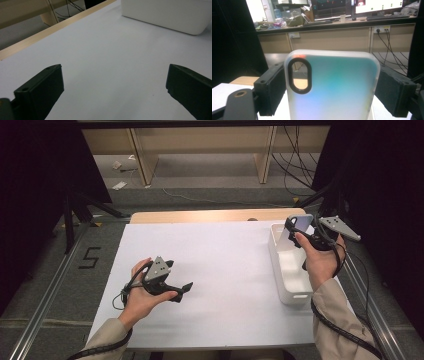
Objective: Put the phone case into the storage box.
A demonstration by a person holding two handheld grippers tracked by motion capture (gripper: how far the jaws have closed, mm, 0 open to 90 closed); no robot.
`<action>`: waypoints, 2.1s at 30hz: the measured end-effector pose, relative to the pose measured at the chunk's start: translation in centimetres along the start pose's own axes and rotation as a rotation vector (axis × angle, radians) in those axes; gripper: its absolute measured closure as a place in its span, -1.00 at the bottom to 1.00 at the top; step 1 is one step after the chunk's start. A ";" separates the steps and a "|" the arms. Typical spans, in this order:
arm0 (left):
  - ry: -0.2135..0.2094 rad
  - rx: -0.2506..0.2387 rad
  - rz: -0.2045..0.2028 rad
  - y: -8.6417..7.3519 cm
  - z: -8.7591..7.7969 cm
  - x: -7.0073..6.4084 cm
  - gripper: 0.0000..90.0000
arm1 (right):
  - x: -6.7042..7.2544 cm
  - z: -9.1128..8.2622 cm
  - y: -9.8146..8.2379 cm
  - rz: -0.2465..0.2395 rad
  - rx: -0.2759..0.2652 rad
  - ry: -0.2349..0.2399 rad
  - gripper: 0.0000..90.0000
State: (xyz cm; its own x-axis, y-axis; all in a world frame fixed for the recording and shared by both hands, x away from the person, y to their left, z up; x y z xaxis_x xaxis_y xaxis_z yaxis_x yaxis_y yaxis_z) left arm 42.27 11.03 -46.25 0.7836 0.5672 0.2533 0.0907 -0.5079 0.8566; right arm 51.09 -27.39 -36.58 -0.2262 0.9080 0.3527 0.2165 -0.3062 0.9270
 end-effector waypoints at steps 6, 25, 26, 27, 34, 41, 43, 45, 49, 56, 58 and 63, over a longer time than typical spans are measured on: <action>-0.001 0.000 0.000 0.0 0.0 0.0 -0.99 | -0.3 0.0 0.0 -0.002 0.000 -0.007 -0.59; -0.001 -0.001 0.000 0.0 0.0 0.0 -0.98 | -0.8 0.2 -0.3 -0.006 0.014 -0.022 -0.59; -0.001 -0.001 -0.001 0.0 0.0 0.0 -0.98 | -0.8 0.3 -0.3 -0.007 0.014 -0.022 -0.59; -0.001 -0.001 0.000 0.0 0.0 0.0 -0.98 | -0.8 0.3 -0.3 -0.009 0.014 -0.022 -0.59; -0.001 -0.001 -0.002 0.0 0.0 0.0 -0.98 | -1.0 0.3 -0.4 -0.011 0.016 -0.030 -0.59; 0.000 -0.001 -0.002 0.0 0.0 0.0 -0.98 | -1.1 0.3 -0.4 -0.011 0.015 -0.033 -0.59; 0.000 -0.001 -0.002 0.0 0.0 0.0 -0.98 | -1.1 0.3 -0.4 -0.012 0.016 -0.034 -0.59; -0.001 -0.001 -0.002 0.0 0.0 0.0 -0.98 | -1.2 0.3 -0.4 -0.014 0.015 -0.034 -0.59; -0.001 -0.001 -0.002 0.0 0.0 0.0 -0.98 | -1.3 0.3 -0.3 -0.015 0.017 -0.035 -0.59; -0.001 0.000 -0.001 0.0 0.0 0.0 -0.98 | -1.4 0.4 -0.3 -0.023 0.016 -0.041 -0.59; 0.000 0.000 -0.001 -0.1 0.1 0.0 -0.98 | -1.5 0.4 -0.3 -0.024 0.017 -0.043 -0.59; 0.001 0.000 -0.001 0.0 0.0 0.1 -0.98 | -1.6 0.5 -0.4 -0.027 0.020 -0.043 -0.59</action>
State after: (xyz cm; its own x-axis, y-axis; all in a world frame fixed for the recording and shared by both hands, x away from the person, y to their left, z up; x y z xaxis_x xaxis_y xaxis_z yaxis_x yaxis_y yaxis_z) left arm 42.34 11.06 -46.29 0.7827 0.5686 0.2531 0.0915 -0.5075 0.8568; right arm 51.84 -28.58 -37.54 -0.1914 0.9275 0.3211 0.2298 -0.2757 0.9334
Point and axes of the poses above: each handheld gripper's, and its own axes: z roughly forward along the jaws, y roughly out of its top, x roughly to its left, the point moved 7 cm from there along z, roughly forward along the jaws, and after that the axes turned 14 degrees about z, right-handed, at the moved point
